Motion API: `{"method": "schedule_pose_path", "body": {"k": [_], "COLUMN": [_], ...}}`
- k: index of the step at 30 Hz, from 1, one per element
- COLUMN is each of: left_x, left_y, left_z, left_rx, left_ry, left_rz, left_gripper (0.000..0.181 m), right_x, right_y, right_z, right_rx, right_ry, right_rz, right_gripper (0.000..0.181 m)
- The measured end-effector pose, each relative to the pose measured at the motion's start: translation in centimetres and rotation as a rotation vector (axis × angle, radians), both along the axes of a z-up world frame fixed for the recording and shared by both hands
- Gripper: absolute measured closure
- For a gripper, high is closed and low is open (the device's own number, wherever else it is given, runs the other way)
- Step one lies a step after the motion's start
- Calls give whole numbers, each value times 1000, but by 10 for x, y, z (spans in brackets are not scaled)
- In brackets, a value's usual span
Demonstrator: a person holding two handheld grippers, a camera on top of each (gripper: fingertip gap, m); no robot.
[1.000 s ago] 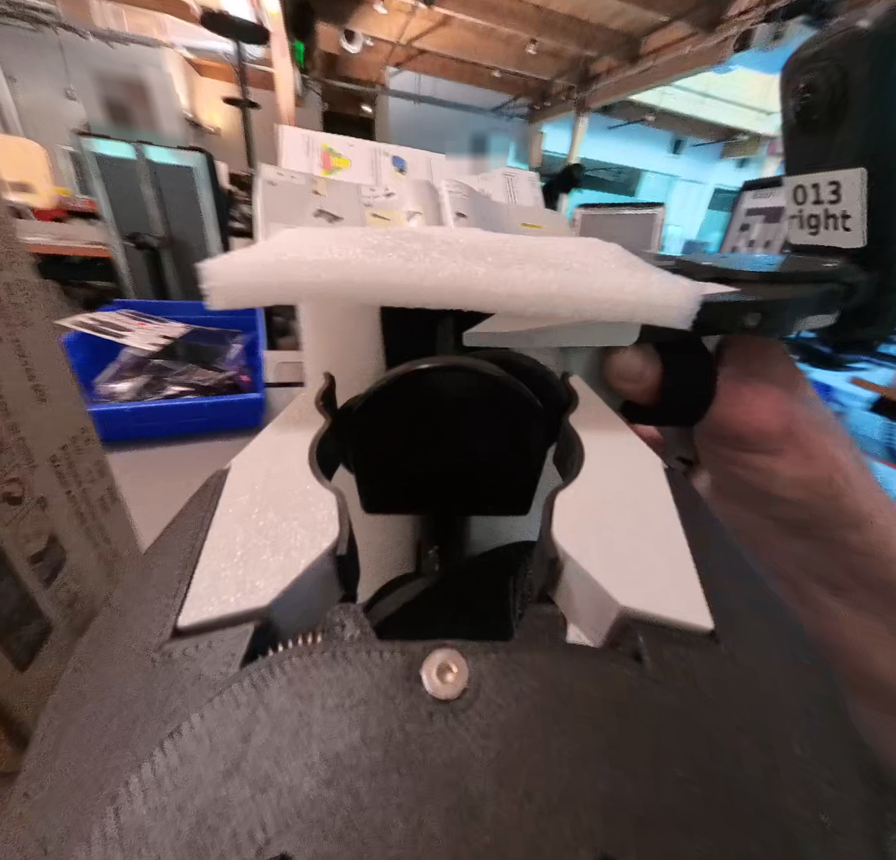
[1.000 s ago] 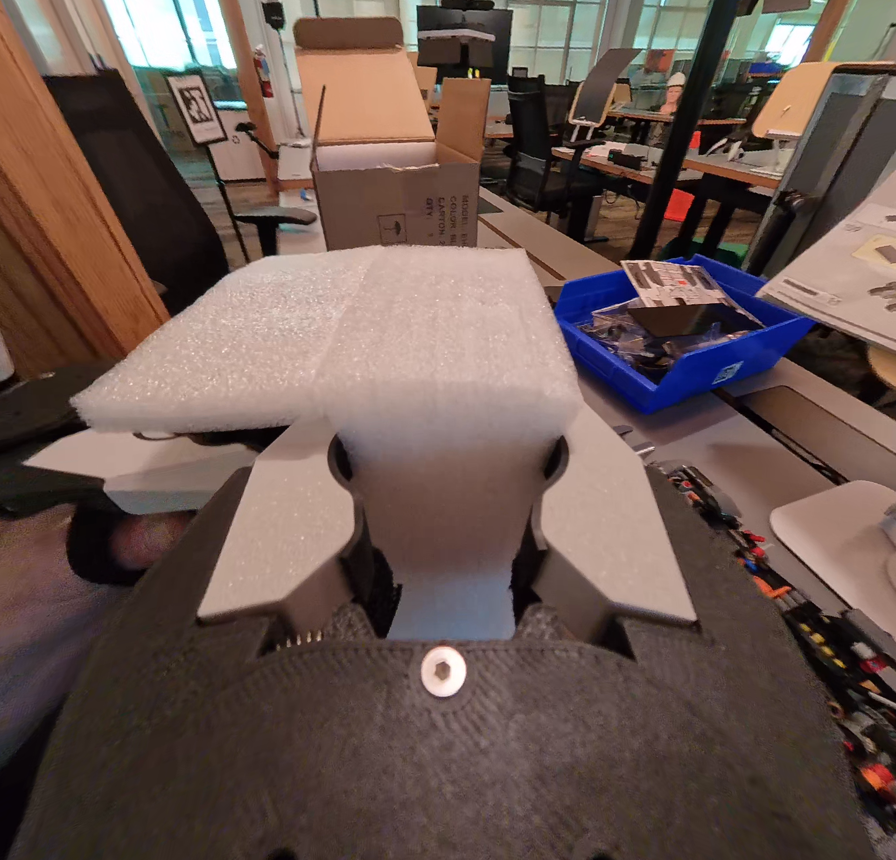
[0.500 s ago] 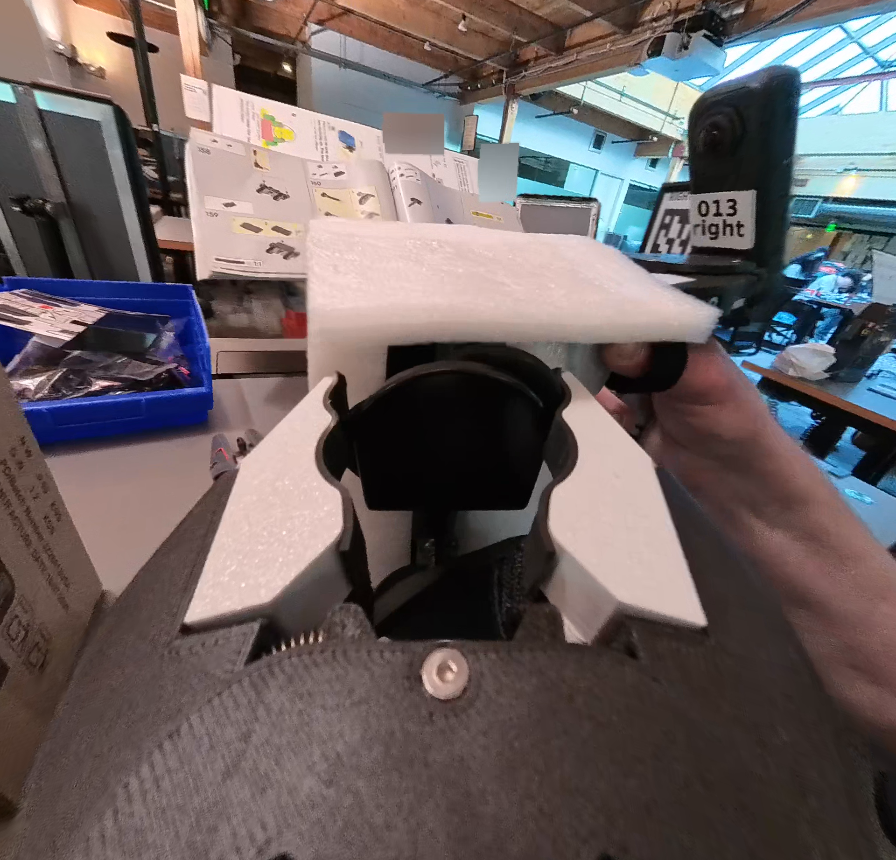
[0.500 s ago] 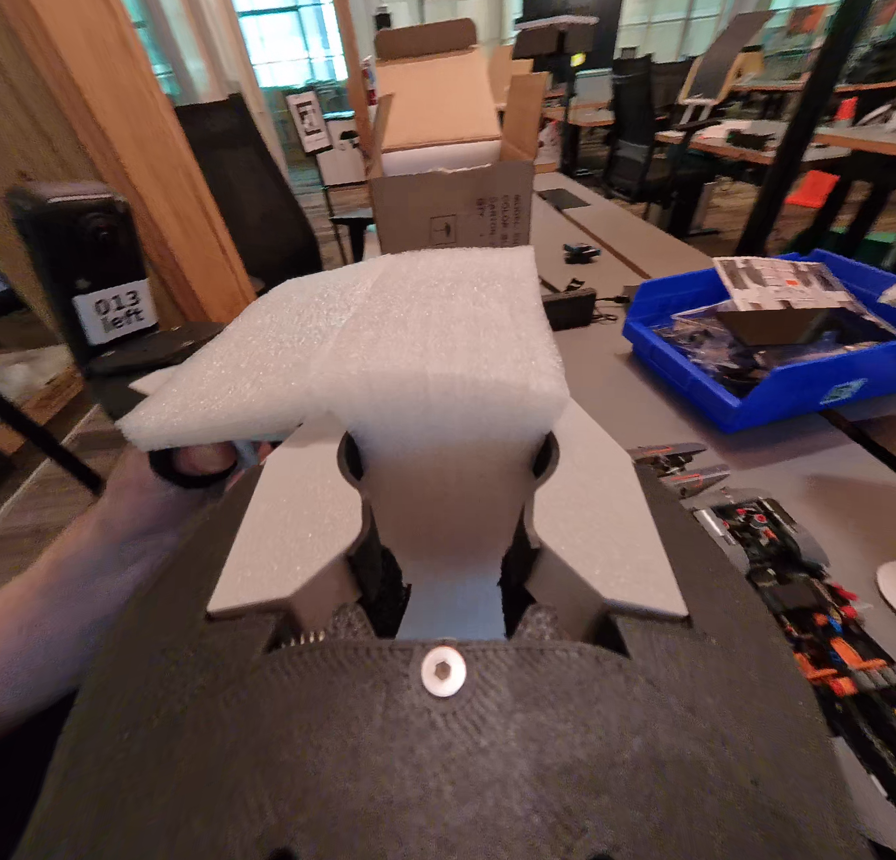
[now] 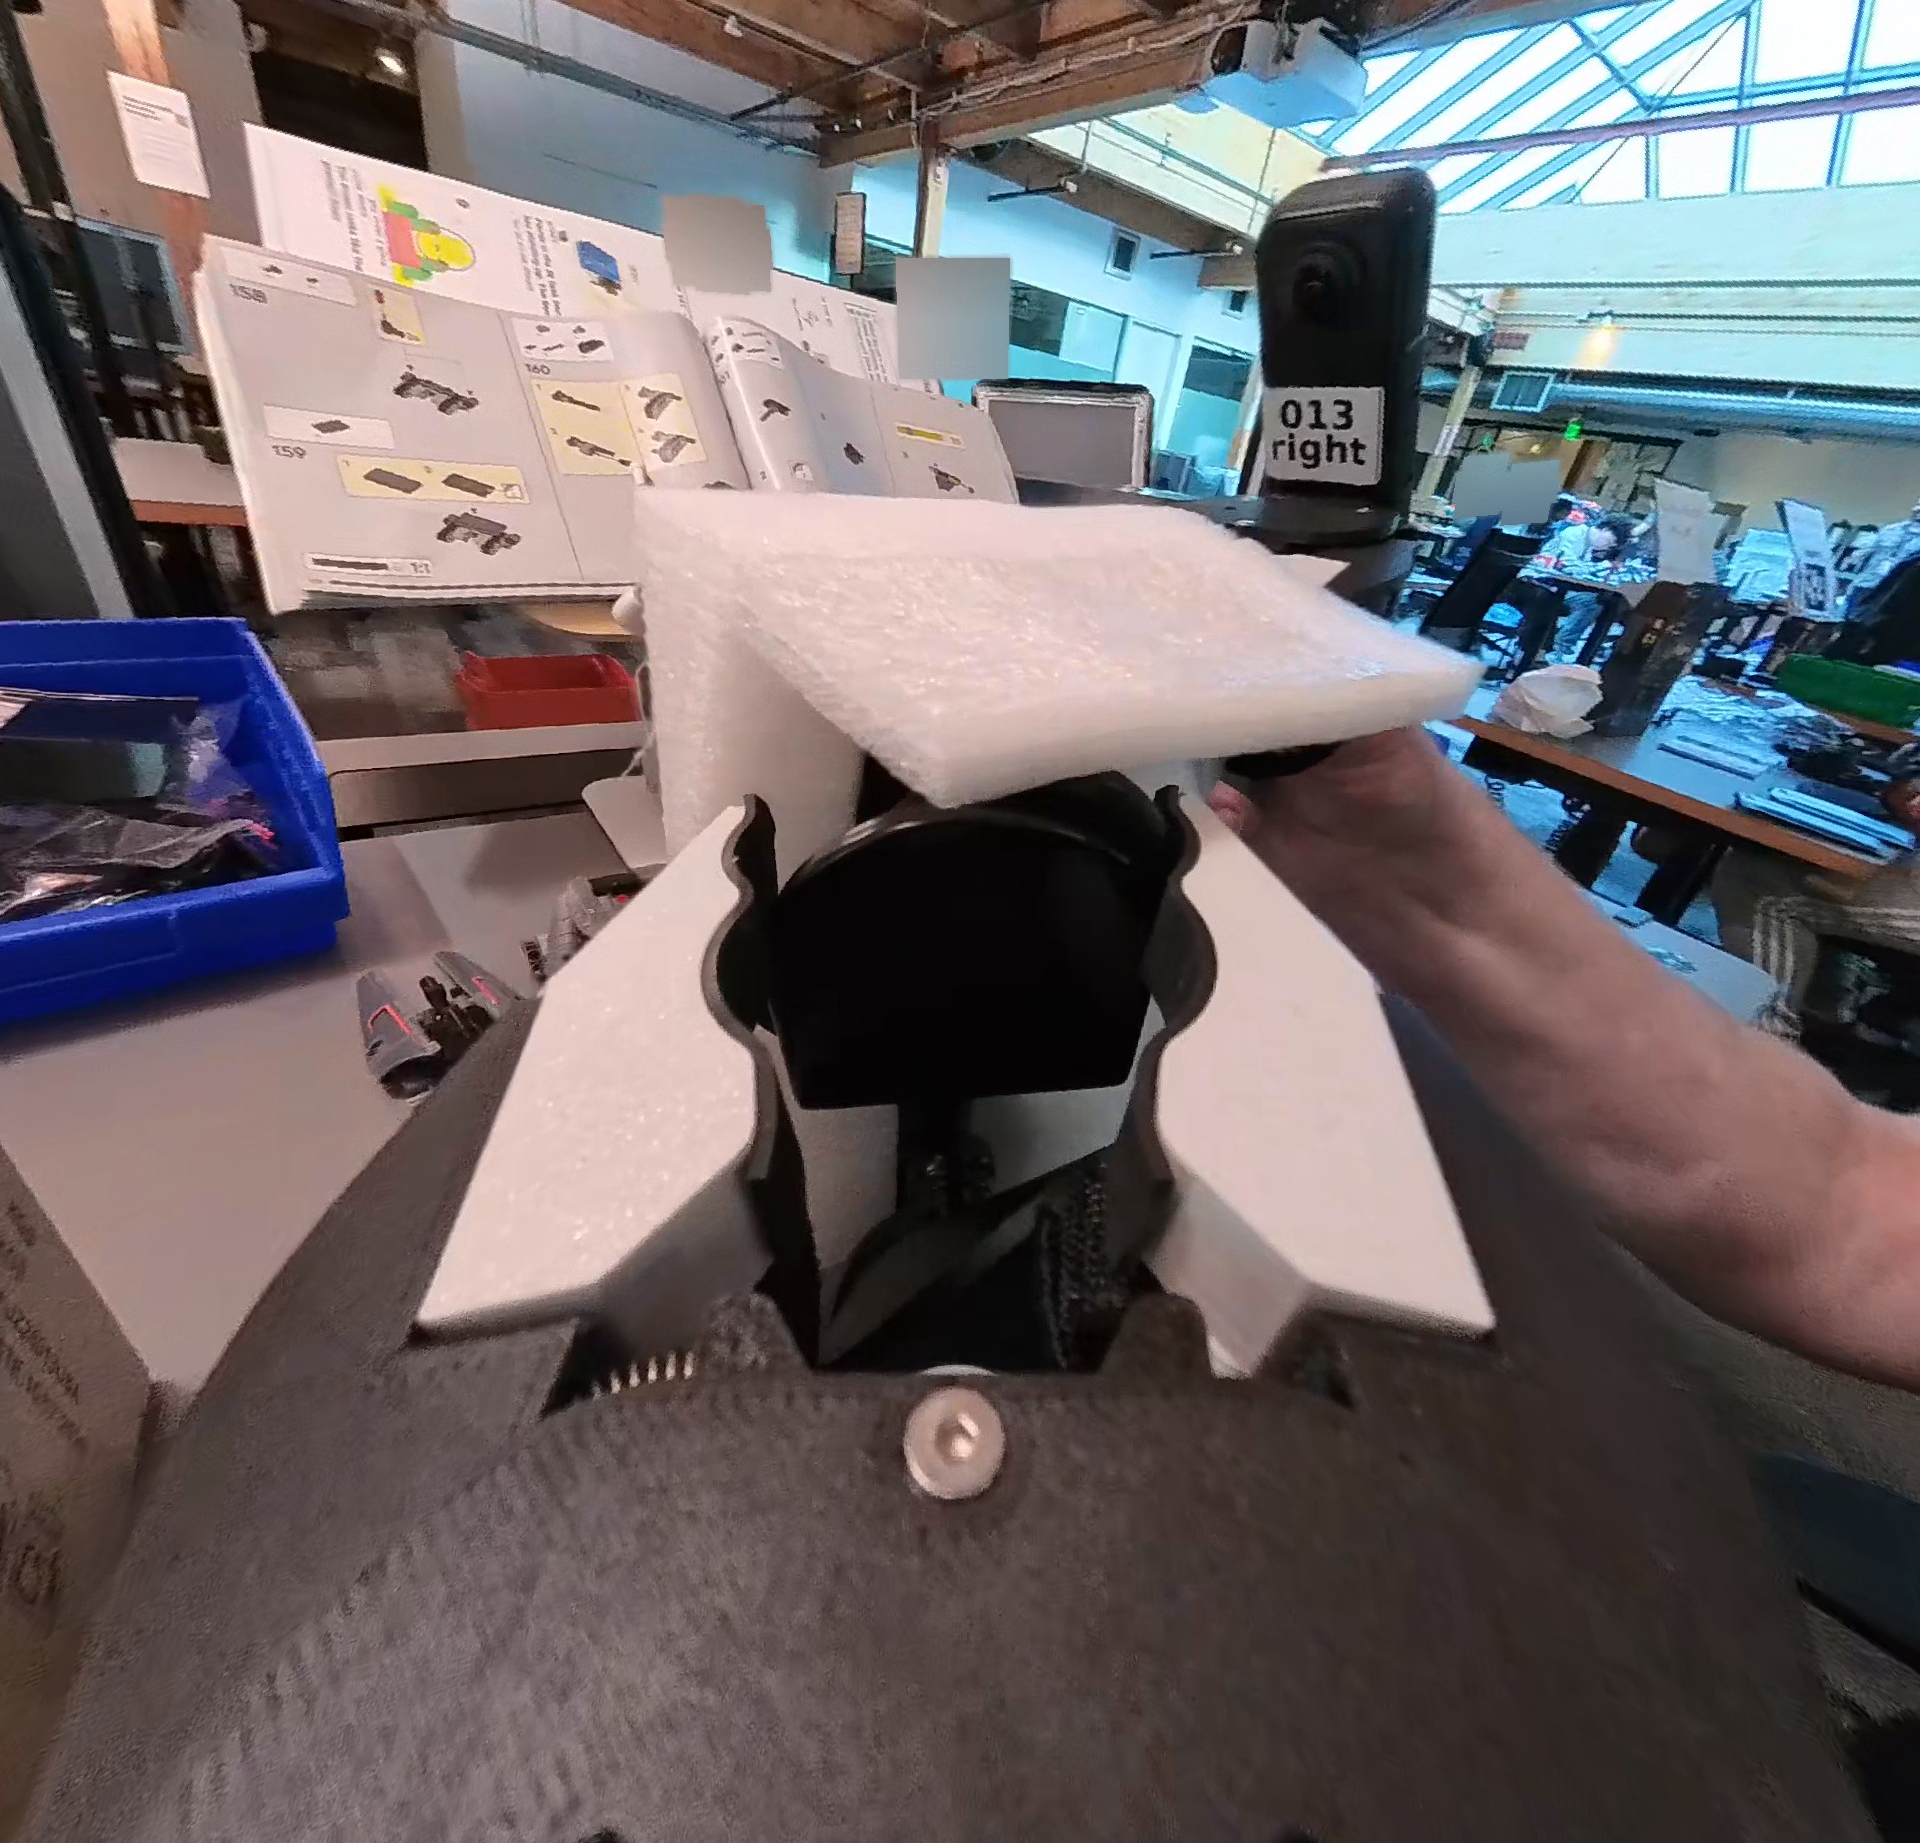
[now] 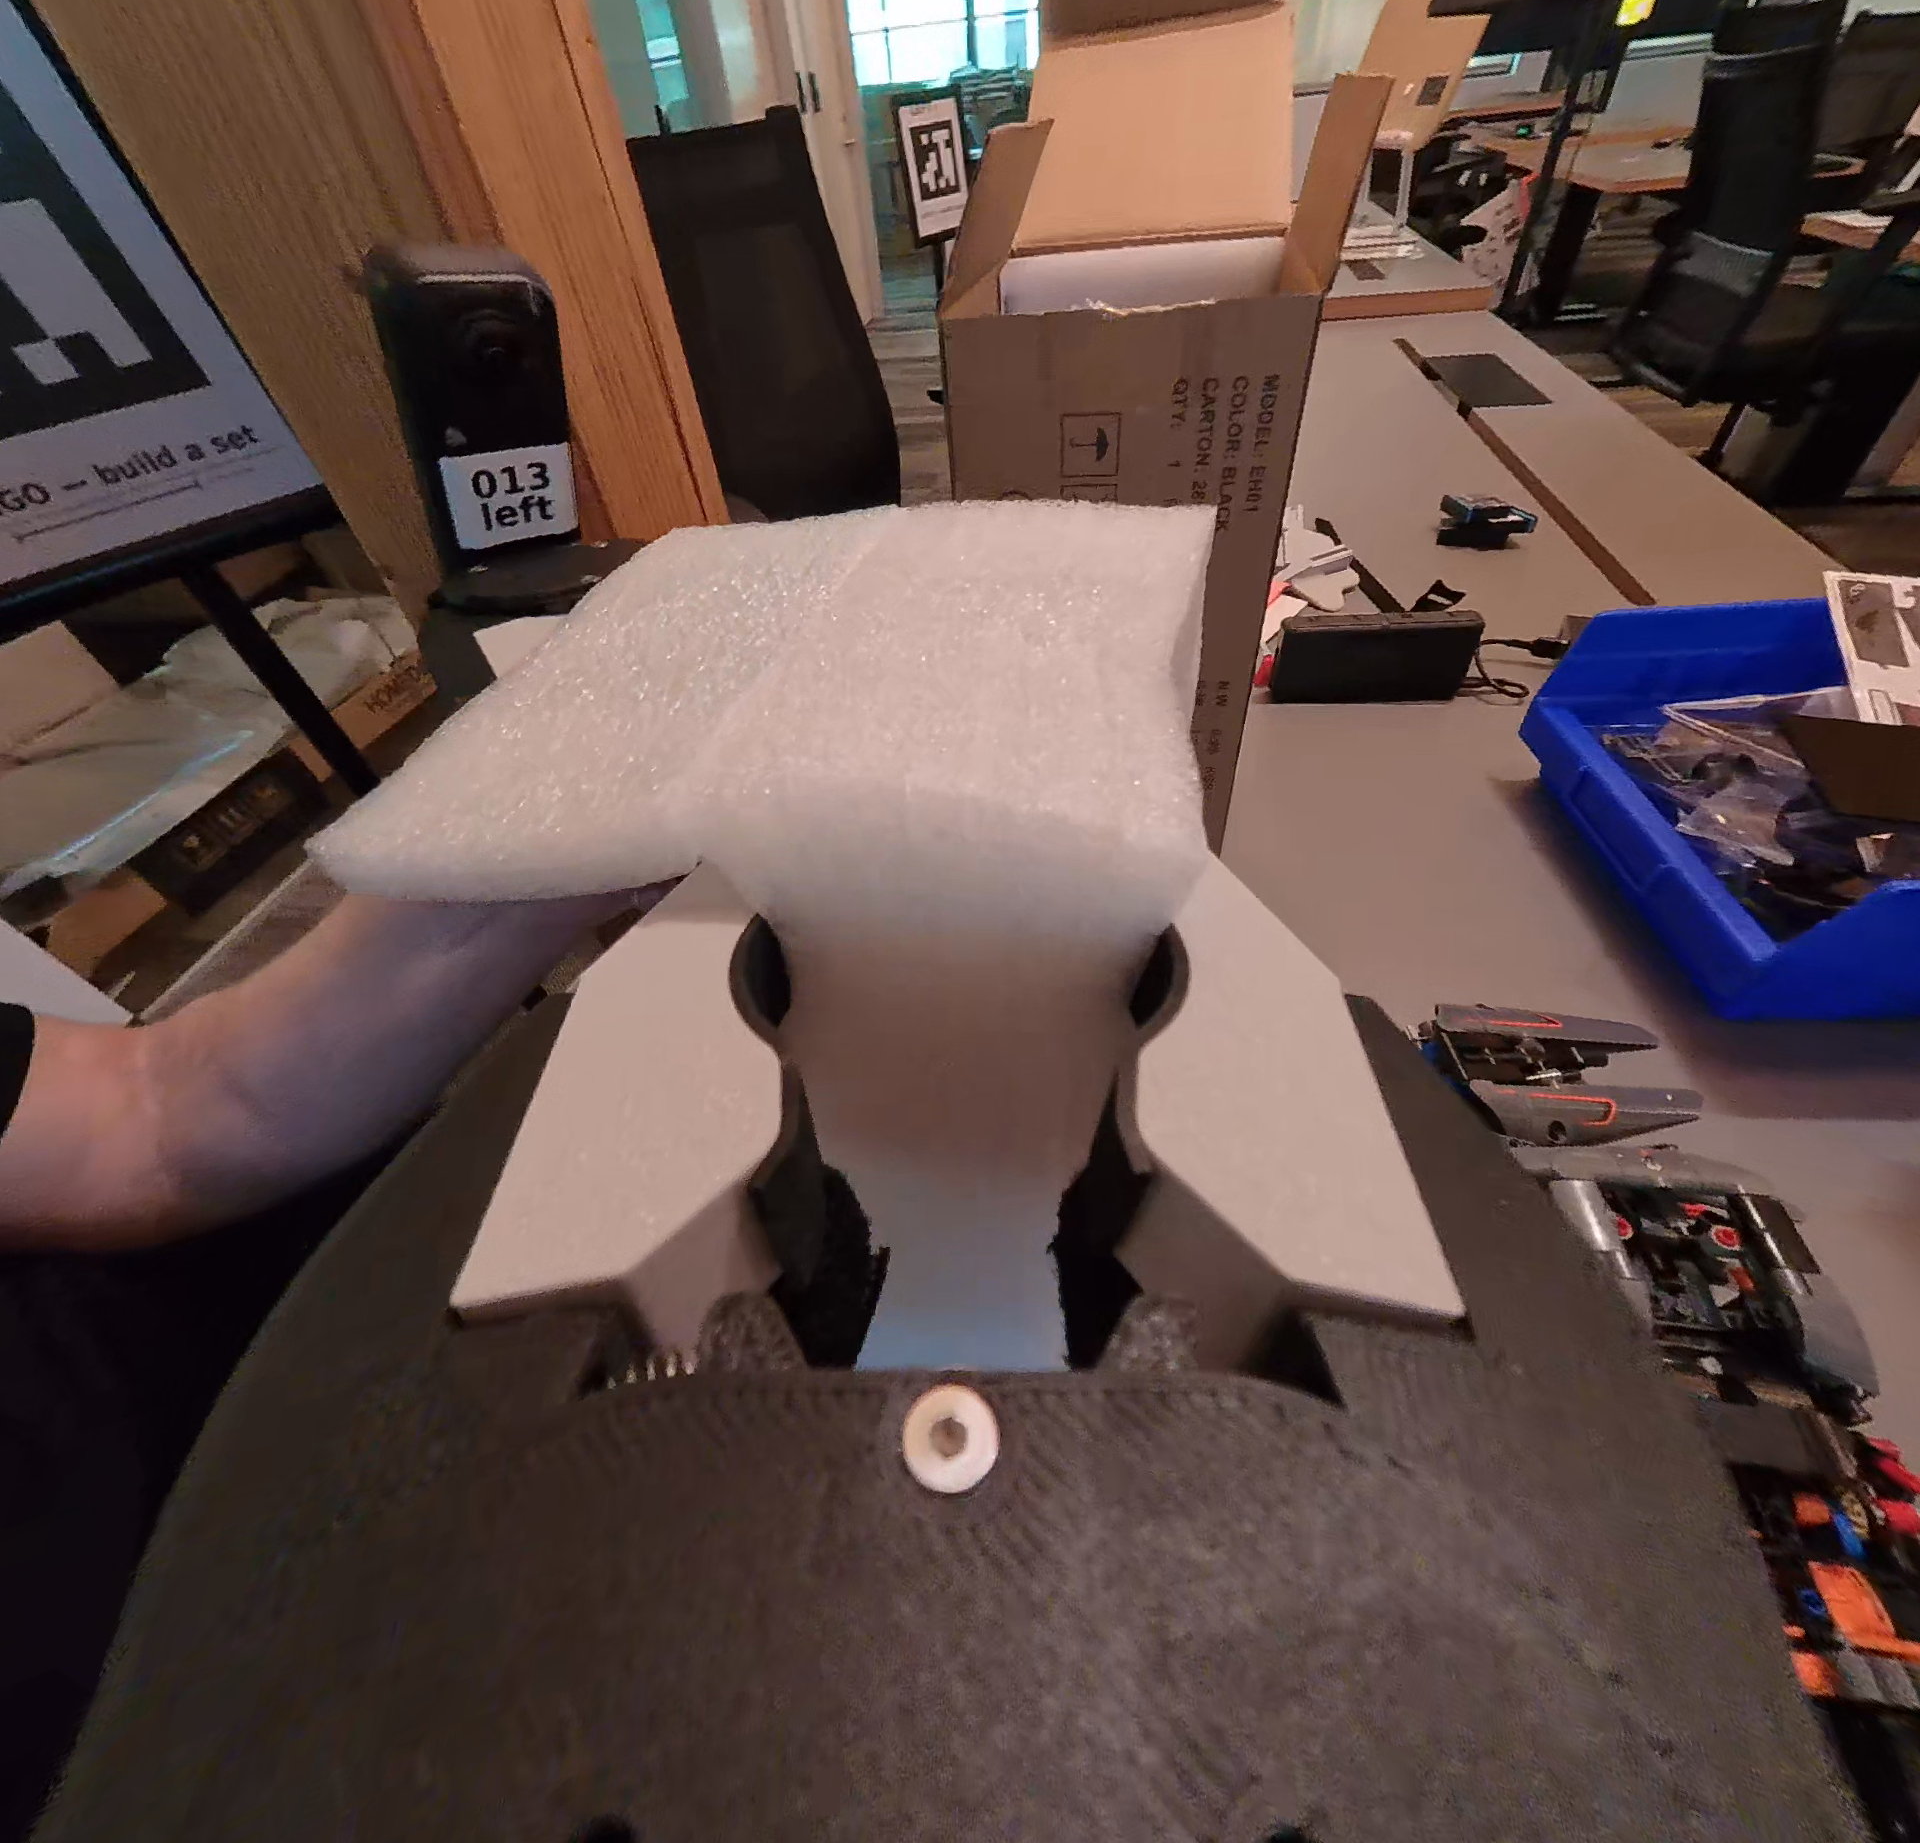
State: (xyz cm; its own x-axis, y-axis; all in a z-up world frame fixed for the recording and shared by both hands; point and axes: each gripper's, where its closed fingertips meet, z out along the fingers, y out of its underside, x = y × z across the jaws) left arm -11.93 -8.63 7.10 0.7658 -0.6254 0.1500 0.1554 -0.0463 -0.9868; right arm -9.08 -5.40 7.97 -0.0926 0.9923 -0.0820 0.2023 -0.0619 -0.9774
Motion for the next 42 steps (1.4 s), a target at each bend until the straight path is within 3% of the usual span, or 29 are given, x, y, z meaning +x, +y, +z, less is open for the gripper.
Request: {"method": "schedule_pose_path", "body": {"k": [16, 19, 22, 26, 31, 32, 34, 42], "left_x": [2, 8, 15, 20, 31, 32, 33, 35], "left_y": [2, 3, 8, 6, 7, 7, 8, 12], "left_z": [-1, 1, 2, 3, 3, 3, 3, 4], "left_rx": [5, 7, -5, -13, -21, -24, -27, -15], "left_ry": [45, 44, 65, 68, 103, 113, 134, 149], "left_rz": [-28, -41, -20, -7, 12, 16, 34, 75], "left_gripper": [108, 108, 110, 113, 113, 113, 113, 113], "right_x": [-2, 0, 5, 31, 40, 38, 29, 25], "right_y": [9, 14, 20, 20, 4, 2, -3, 9], "right_z": [1, -4, -5, 19, 34, 37, 33, 40], "right_rx": [-44, 28, 138, 367, 853, 954, 1067, 833], "right_ry": [-28, -69, -110, -58, -49, -57, -97, -27], "right_rz": [171, 98, -44, -304, -538, -561, -526, -490], "right_gripper": [117, 109, 87, 96, 127, 134, 166, 174]}}
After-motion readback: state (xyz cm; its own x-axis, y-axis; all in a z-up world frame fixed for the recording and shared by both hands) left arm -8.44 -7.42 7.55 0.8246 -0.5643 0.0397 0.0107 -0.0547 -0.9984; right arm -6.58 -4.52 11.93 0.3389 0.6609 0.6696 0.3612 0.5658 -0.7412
